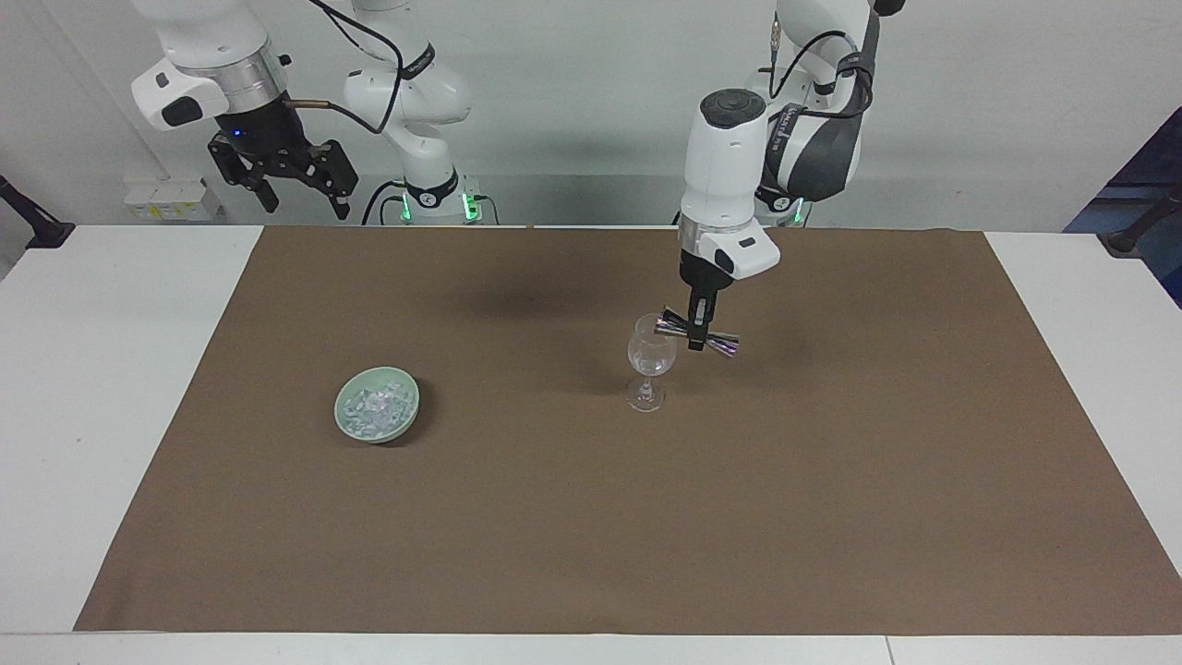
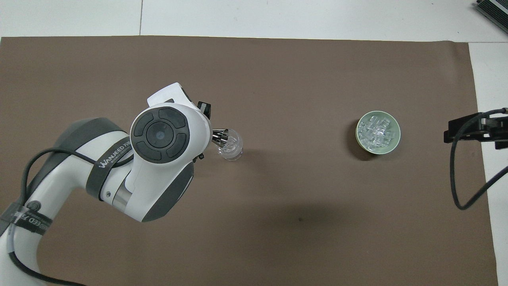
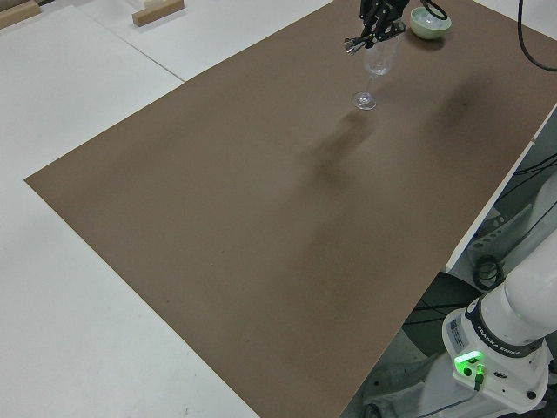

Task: Pour wine and add ice with both arms
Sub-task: 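Hold the metal cup tipped over the glass with the left gripper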

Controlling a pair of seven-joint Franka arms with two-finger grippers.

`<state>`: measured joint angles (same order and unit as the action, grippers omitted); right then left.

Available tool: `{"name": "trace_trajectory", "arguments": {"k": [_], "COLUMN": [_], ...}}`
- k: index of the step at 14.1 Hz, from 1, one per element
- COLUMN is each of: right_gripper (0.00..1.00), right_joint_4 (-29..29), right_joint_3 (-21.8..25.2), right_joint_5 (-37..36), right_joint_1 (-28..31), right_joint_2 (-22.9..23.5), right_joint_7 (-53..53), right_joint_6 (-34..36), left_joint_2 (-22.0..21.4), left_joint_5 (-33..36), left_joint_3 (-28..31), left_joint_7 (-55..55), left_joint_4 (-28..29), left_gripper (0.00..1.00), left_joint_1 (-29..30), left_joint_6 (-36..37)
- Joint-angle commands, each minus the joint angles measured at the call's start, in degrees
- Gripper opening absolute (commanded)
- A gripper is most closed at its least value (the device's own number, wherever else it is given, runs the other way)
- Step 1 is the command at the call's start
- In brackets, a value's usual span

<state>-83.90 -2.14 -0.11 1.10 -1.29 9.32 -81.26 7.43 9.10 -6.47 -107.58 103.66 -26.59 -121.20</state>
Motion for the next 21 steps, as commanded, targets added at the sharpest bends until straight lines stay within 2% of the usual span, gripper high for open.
{"name": "trace_trajectory", "arguments": {"k": [1, 21], "right_gripper": [1.00, 1.00], "right_joint_4": [-1.4, -2.9], "right_joint_3": [0.0, 0.0], "right_joint_5": [1.3, 1.4], "right_joint_1": [0.0, 0.0], "right_joint_2": [-1.2, -1.7], "right_joint_7": [0.2, -0.5], "right_joint_6": [-0.8, -3.6], "left_joint_2": [0.7, 0.7], "left_joint_5": [1.6, 2.6], "left_joint_3": [1.0, 1.0], "left_joint_7": [-1.2, -1.2], "left_joint_4": [-2.1, -2.5], "left_gripper": [0.00, 0.00], "left_joint_1": [-1.4, -1.4], "left_joint_6": [2.2, 3.2]}}
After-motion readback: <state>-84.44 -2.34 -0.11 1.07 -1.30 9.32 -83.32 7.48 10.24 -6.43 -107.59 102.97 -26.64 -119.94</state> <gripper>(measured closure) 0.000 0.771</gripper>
